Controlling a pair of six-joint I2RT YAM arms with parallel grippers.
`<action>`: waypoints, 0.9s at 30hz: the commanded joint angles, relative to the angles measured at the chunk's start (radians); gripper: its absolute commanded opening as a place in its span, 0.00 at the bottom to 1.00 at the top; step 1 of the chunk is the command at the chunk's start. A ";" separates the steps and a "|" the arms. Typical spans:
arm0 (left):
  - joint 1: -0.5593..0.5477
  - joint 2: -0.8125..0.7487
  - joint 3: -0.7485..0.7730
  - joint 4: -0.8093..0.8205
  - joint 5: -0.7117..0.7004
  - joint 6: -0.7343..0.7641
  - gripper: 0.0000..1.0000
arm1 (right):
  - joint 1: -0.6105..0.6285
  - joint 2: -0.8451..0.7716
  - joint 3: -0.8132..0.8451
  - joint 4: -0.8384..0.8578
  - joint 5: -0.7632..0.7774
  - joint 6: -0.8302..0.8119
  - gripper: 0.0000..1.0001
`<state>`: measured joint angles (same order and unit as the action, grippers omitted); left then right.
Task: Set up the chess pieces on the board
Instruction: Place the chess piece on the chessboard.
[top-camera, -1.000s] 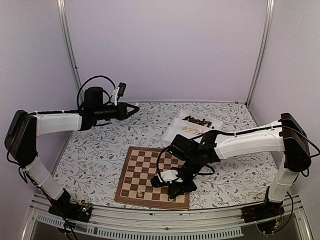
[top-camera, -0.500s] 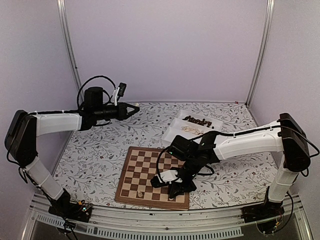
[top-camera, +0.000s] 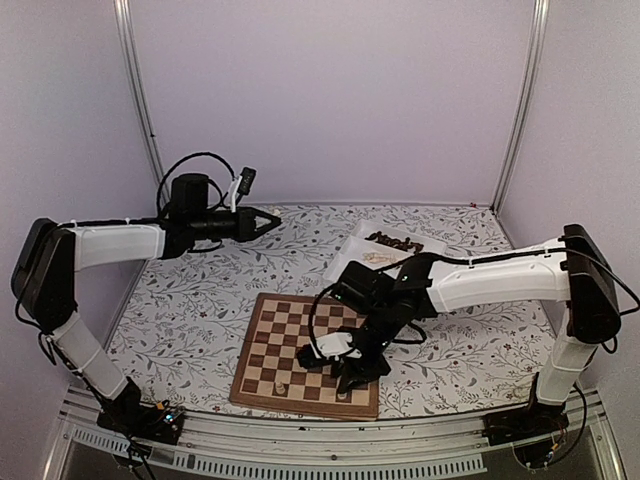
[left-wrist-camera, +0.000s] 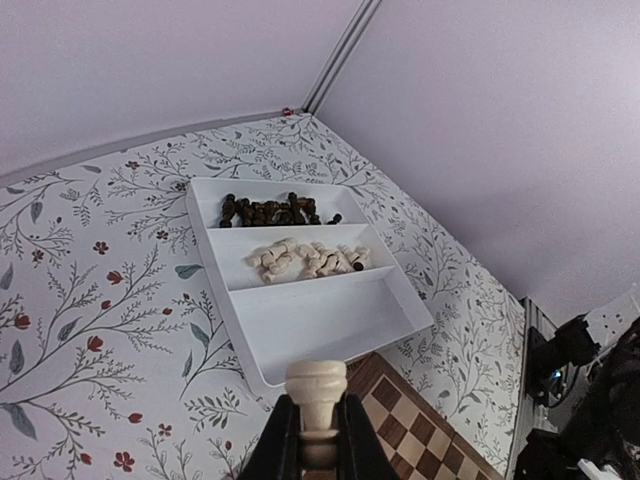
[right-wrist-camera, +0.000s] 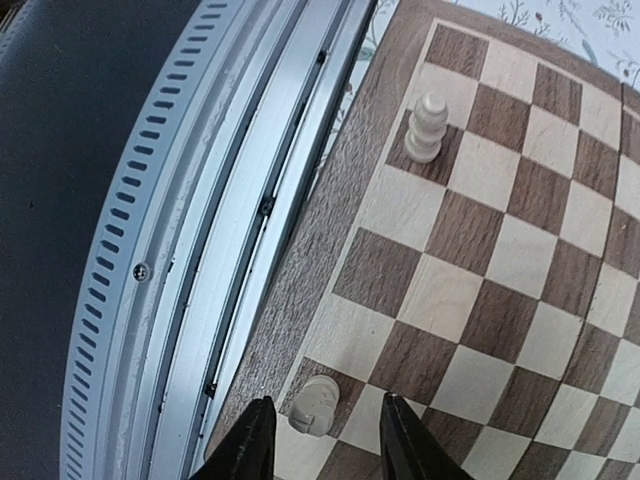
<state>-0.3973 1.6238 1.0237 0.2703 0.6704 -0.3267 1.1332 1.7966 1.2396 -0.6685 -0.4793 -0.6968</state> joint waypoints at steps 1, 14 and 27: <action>-0.013 0.022 0.065 -0.140 0.044 0.055 0.00 | -0.056 -0.063 0.138 -0.094 -0.020 -0.018 0.39; -0.182 0.068 0.250 -0.752 0.184 0.280 0.00 | -0.358 -0.189 0.251 -0.063 0.060 -0.162 0.46; -0.295 0.154 0.308 -0.857 0.349 0.296 0.00 | -0.235 -0.097 0.302 -0.055 0.115 -0.248 0.54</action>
<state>-0.6697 1.7565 1.2884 -0.5457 0.9535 -0.0517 0.8310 1.6585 1.5196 -0.7322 -0.4076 -0.9073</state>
